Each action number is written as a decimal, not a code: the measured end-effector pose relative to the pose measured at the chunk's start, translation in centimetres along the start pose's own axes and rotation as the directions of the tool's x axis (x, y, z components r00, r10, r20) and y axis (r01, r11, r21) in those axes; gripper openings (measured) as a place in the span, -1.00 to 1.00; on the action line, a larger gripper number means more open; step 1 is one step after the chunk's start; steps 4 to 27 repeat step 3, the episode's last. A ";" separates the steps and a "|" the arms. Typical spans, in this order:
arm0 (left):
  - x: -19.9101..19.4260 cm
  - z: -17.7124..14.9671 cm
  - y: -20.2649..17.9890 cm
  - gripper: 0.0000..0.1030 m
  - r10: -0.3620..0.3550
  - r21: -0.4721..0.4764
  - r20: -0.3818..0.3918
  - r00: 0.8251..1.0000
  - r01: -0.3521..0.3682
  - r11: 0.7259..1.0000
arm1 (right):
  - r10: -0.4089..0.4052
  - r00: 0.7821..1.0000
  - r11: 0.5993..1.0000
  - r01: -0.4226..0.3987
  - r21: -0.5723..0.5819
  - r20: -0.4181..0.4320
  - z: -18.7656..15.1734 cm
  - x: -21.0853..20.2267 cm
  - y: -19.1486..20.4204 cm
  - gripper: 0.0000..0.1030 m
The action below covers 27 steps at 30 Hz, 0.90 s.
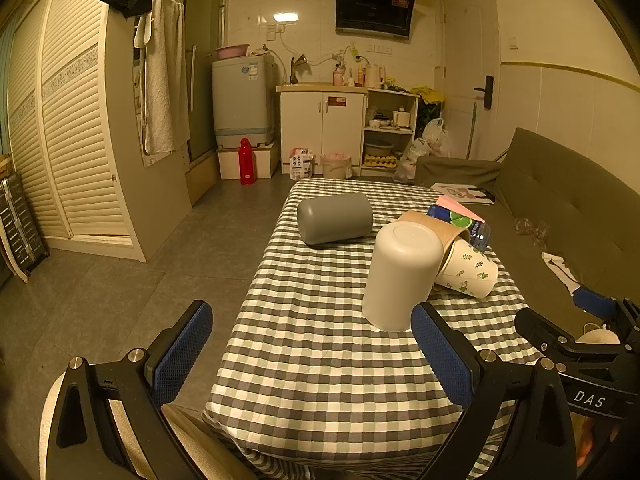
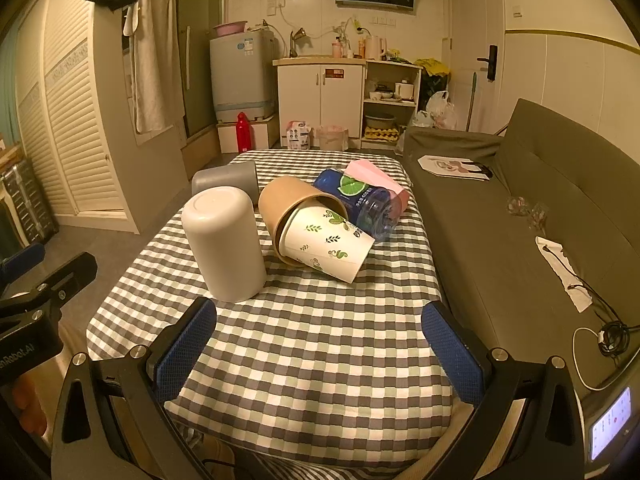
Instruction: Flip cup upside down
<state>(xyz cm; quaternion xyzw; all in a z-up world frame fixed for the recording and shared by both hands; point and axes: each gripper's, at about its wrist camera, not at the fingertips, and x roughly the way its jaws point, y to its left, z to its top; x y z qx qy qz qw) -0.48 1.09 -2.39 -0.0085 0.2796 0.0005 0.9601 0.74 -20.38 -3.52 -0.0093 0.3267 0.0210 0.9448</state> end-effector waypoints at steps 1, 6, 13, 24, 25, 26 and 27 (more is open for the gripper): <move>0.0 -0.1 0.1 0.99 0.002 -0.003 0.004 1.000 -0.002 1.000 | 0.000 1.000 1.000 0.000 0.000 0.000 0.0 0.0 0.0 0.99; 0.0 -0.2 0.1 0.99 0.001 -0.006 0.005 1.000 -0.001 1.000 | 0.000 1.000 1.000 0.000 0.000 0.000 0.0 0.0 0.0 0.99; 0.0 -0.2 0.1 0.99 0.001 -0.006 0.005 1.000 -0.001 1.000 | 0.000 1.000 1.000 0.000 0.000 0.000 0.0 0.0 0.0 0.99; 0.0 -0.2 0.1 0.99 0.001 -0.006 0.005 1.000 -0.001 1.000 | 0.000 1.000 1.000 0.000 0.000 0.000 0.0 0.0 0.0 0.99; 0.0 -0.2 0.1 0.99 0.001 -0.006 0.005 1.000 -0.001 1.000 | 0.000 1.000 1.000 0.000 0.000 0.000 0.0 0.0 0.0 0.99; 0.0 -0.2 0.1 0.99 0.001 -0.006 0.005 1.000 -0.001 1.000 | 0.000 1.000 1.000 0.000 0.000 0.000 0.0 0.0 0.0 0.99; 0.0 -0.2 0.1 0.99 0.001 -0.006 0.005 1.000 -0.001 1.000 | 0.000 1.000 1.000 0.000 0.000 0.000 0.0 0.0 0.0 0.99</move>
